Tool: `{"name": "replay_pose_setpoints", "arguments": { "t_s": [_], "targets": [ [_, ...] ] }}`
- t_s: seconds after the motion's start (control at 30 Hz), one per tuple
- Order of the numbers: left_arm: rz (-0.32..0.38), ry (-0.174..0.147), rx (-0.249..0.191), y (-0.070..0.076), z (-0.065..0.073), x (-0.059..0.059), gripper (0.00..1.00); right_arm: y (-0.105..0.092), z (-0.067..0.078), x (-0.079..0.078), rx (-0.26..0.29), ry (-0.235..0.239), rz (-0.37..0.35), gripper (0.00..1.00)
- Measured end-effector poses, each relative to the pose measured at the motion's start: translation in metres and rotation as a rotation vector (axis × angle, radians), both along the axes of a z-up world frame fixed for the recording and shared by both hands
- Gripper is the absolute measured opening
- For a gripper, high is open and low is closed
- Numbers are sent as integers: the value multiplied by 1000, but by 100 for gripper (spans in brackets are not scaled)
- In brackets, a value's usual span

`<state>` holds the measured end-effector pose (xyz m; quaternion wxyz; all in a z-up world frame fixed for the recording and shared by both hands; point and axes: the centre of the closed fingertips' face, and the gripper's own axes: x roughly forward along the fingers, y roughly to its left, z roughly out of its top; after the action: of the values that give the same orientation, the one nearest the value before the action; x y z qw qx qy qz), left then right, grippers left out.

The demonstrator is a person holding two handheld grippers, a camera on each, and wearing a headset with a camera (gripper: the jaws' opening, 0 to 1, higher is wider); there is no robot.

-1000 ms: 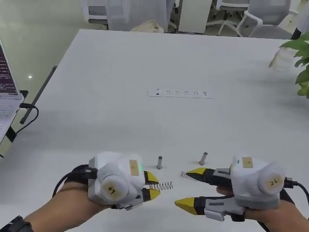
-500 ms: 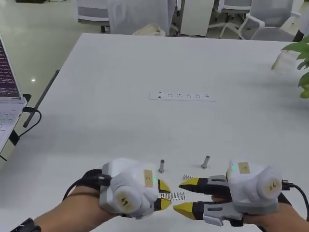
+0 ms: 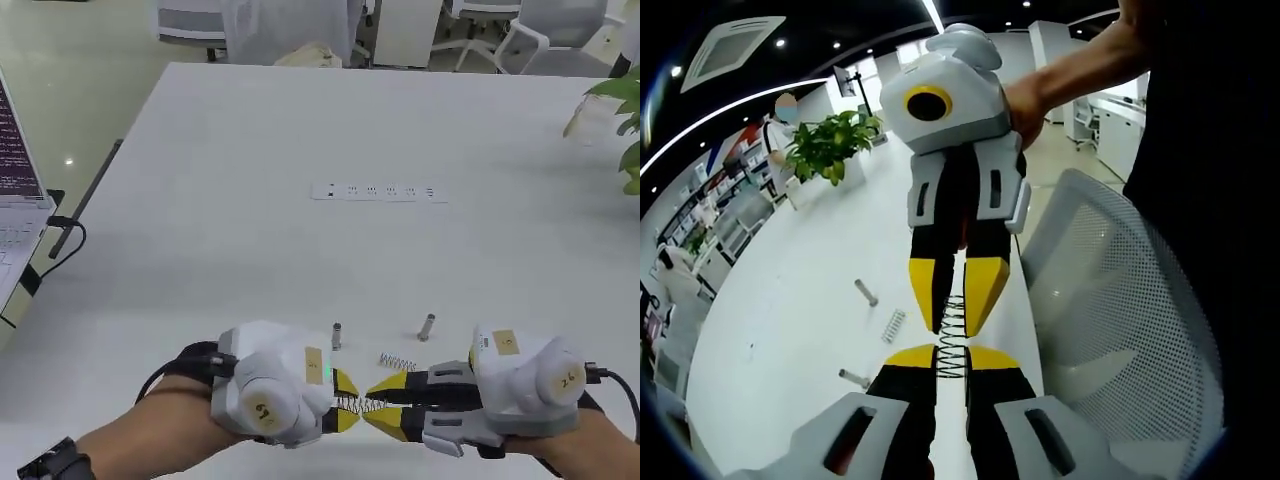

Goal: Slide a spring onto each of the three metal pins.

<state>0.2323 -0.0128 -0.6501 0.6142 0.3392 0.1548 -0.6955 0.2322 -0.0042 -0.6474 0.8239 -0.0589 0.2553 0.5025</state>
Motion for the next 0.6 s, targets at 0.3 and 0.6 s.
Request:
{"name": "replay_pose_setpoints", "arguments": {
  "t_s": [0.3,0.6],
  "targets": [
    [-8,-5,6,-1,-3,-1,2,1,-1,-2,-12,3,12,9],
    [-50,-16,37,1,-12,-7,3,4,-6,-8,-44,7,44,8]
  ]
}}
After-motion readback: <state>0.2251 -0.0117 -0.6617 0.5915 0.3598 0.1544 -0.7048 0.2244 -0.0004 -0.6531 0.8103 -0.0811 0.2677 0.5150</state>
